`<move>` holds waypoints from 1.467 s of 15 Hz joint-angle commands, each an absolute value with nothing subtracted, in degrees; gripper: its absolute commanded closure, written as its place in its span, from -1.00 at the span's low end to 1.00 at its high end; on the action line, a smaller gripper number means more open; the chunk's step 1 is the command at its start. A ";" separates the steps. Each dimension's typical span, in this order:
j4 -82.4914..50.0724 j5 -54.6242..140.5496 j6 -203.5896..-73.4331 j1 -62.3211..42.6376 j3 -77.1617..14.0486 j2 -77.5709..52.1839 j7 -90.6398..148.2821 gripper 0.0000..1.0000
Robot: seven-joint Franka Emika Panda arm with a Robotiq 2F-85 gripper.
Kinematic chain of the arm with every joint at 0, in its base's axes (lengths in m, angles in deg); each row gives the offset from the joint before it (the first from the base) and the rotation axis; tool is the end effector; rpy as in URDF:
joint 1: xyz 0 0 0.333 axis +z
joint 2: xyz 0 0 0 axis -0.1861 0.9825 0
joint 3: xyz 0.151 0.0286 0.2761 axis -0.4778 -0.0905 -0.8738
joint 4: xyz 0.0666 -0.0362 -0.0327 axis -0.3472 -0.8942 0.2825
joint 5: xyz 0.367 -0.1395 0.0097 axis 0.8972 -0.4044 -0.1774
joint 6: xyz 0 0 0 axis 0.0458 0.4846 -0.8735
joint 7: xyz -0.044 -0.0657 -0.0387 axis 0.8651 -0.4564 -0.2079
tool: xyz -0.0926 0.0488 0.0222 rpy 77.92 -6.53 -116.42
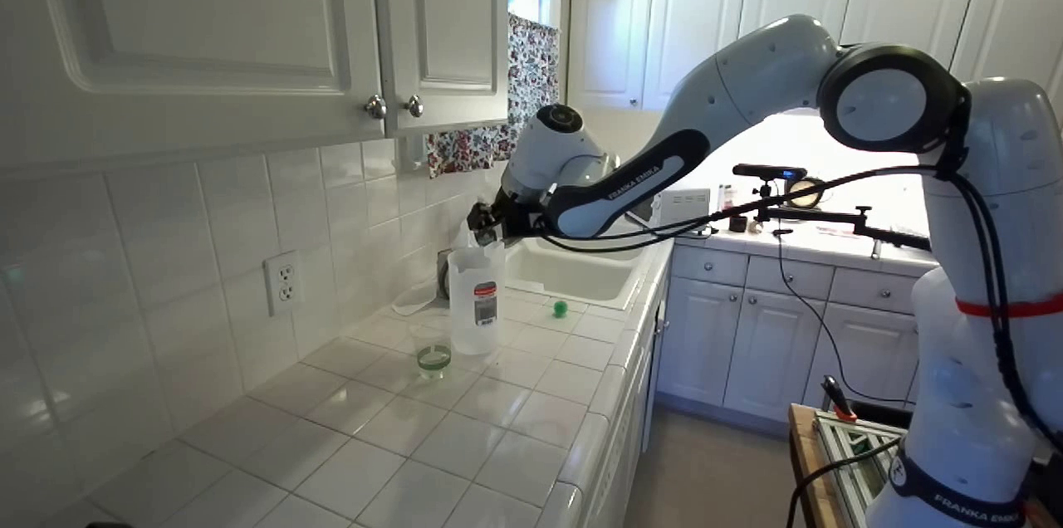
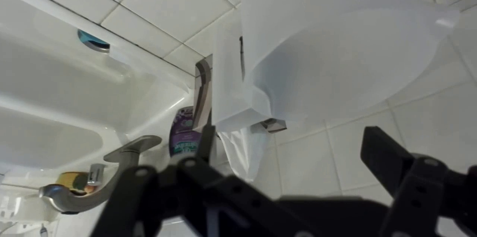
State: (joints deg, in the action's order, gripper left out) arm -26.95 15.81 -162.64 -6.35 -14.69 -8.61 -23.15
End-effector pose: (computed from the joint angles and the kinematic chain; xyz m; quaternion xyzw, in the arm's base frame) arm 0.6664 -0.1470 0.4249 0.8620 -0.3539 0.3470 0.1060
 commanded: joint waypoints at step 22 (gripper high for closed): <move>-36.93 34.12 -148.88 -11.58 -26.99 -19.15 8.74 -1.00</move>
